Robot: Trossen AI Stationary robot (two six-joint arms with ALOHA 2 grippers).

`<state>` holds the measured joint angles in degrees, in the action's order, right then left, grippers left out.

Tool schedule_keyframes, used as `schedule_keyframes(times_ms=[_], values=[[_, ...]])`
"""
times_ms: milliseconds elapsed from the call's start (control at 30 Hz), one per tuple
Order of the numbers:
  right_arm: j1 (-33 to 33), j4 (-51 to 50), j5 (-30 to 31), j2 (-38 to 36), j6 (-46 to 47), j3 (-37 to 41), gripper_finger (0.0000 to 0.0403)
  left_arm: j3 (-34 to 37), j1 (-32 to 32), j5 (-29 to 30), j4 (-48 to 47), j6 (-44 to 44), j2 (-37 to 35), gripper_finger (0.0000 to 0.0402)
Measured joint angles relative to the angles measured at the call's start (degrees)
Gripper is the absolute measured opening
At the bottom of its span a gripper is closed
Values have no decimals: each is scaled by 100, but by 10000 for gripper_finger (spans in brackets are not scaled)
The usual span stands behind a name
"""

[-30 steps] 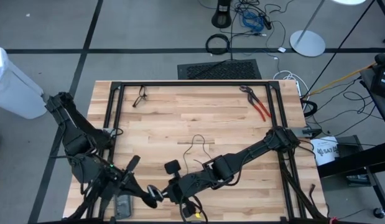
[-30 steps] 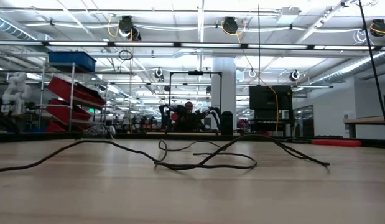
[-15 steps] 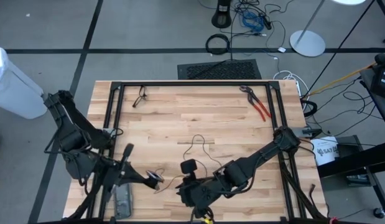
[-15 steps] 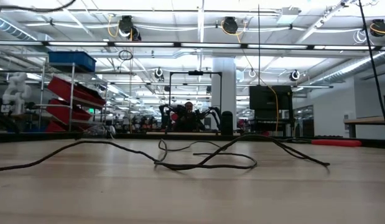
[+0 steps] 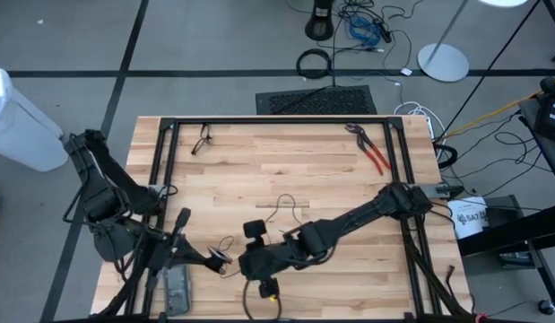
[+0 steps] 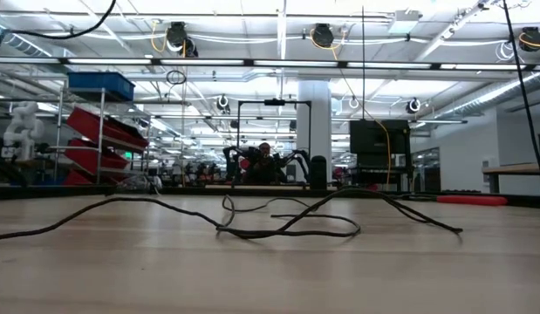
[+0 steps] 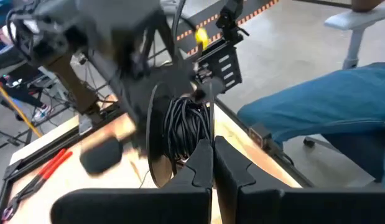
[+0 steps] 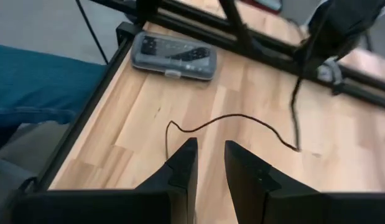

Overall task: Coil cords
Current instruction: Coil the black wire onto the spool

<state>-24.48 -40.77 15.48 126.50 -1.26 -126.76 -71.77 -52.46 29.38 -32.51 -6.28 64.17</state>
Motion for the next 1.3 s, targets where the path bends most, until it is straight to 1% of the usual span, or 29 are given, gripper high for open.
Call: schedule_keyframes(times_ms=[167,267,400,500,600,767,900,1000,1100,1300], values=[[267,43,-212,253,256,-1,68,0,-178,0,0,0,-57,2],[422,235,-465,504,246,-2,68,0,-259,1,2,-2,-69,2],[582,833,-1001,803,237,0,77,0,-354,3,2,-2,-71,2],[649,989,-1248,965,306,-2,98,0,-423,47,-14,-2,-91,2],[681,1074,-1472,1080,405,2,128,0,-509,126,-85,0,-161,2],[692,1639,-1585,1324,448,-1,176,0,-700,286,-107,4,-211,2],[722,1915,-1693,1410,526,7,197,0,-820,399,-107,4,-215,2],[733,2135,-1990,1409,564,7,201,0,-891,551,-111,2,-217,2],[729,2324,-2172,1408,621,7,198,0,-930,574,-104,0,-225,2],[711,2647,-2205,1459,679,-7,190,0,-945,716,-103,-2,-226,2]])
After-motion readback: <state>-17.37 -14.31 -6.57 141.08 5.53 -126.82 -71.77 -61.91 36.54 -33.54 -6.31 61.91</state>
